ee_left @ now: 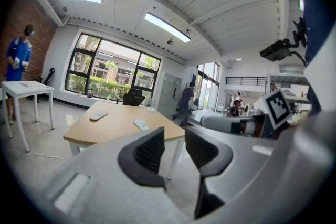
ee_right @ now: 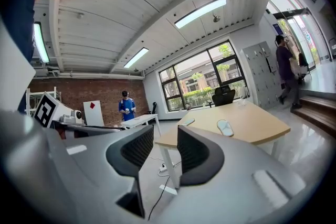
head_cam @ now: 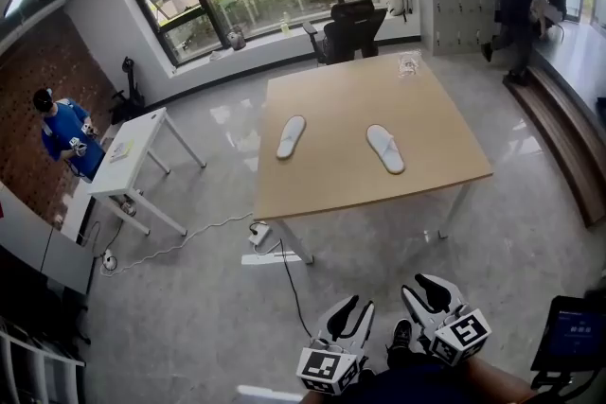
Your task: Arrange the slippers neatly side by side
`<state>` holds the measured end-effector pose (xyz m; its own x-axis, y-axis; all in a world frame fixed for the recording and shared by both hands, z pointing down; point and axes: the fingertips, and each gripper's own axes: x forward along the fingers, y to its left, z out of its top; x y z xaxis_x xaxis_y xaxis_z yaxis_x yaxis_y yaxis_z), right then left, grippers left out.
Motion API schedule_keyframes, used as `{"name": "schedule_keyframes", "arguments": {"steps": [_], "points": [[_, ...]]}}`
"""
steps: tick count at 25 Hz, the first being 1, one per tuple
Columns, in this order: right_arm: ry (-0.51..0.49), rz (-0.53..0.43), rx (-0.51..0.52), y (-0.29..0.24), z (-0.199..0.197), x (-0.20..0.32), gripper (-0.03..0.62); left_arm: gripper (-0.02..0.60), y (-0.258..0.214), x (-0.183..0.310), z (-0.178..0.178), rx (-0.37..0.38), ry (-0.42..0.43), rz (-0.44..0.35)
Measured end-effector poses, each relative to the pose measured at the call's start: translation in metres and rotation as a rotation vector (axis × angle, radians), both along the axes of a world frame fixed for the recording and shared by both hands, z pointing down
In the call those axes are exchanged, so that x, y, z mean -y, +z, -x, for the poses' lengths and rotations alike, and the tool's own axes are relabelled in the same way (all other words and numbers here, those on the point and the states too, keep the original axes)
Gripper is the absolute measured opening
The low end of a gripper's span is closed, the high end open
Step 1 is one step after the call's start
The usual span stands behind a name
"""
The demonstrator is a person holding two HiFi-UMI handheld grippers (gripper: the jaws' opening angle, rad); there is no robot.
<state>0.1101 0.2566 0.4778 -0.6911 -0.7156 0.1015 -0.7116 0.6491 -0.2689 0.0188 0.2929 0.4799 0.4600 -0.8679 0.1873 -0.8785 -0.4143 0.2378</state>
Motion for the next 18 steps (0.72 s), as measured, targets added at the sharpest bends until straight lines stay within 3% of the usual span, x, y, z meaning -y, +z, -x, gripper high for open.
{"name": "schedule_keyframes", "arguments": {"steps": [8,18], "points": [[-0.005,0.000,0.025,-0.010,-0.018,0.062,0.149,0.123,-0.021,0.062,-0.015,0.021,-0.041,0.016],[-0.010,-0.019,0.033,-0.014,-0.042,0.110,0.149,0.123,-0.027,0.107,-0.043,0.013,-0.012,-0.021]]}}
